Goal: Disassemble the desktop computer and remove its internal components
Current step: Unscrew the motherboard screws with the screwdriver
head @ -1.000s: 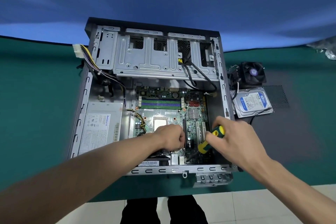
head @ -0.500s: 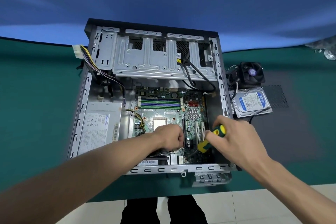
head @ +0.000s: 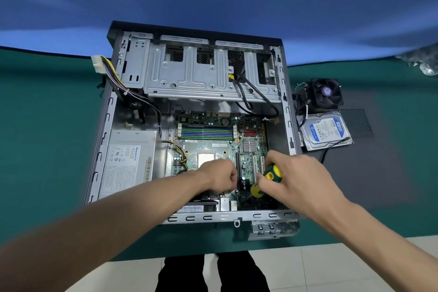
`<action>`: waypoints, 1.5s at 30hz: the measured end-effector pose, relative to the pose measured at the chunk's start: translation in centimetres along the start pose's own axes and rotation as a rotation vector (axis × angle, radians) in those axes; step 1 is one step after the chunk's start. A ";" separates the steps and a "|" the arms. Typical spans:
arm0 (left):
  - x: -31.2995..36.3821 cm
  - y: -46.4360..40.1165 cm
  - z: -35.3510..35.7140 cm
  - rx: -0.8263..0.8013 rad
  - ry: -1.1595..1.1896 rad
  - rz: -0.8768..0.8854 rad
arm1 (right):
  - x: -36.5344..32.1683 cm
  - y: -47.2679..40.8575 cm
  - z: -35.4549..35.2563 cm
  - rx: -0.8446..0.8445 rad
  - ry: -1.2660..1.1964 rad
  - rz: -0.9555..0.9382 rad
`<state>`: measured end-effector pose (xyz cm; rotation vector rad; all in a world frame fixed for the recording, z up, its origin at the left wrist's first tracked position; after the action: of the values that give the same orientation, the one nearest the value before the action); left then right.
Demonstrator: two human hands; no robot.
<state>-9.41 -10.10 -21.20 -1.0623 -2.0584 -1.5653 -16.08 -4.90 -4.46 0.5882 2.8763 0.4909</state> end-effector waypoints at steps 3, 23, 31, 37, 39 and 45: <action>0.2 0.0 -0.1 0.001 -0.018 0.005 | -0.8 -0.3 -0.2 -0.027 0.028 -0.010; 0.2 0.1 -0.2 0.010 -0.052 -0.005 | -3.6 -0.7 -0.1 -0.321 0.044 -0.107; 0.3 -0.1 -0.2 0.010 -0.087 0.006 | -3.6 -0.3 0.0 -0.341 -0.109 -0.102; 0.4 -0.1 -0.1 0.003 -0.069 0.016 | -3.7 -0.4 -0.1 -0.223 -0.071 -0.086; 0.4 -0.2 -0.2 0.009 -0.082 0.025 | -3.9 -0.6 -0.1 -0.248 -0.106 -0.105; 0.2 -0.1 -0.1 0.013 -0.099 0.012 | -4.3 -1.3 -0.2 -0.239 -0.074 -0.147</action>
<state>-9.62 -10.13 -21.16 -1.1673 -2.1189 -1.5201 -12.70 -7.85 -4.34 0.3458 2.7099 0.7573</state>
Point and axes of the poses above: each hand's wrist, its own y-axis away from the middle knuckle, its own z-axis out of the palm, x = y × z, the point moved 9 cm from there along -y, towards the middle knuckle, and after that the axes turned 8 degrees about y, right-handed, at the moved point
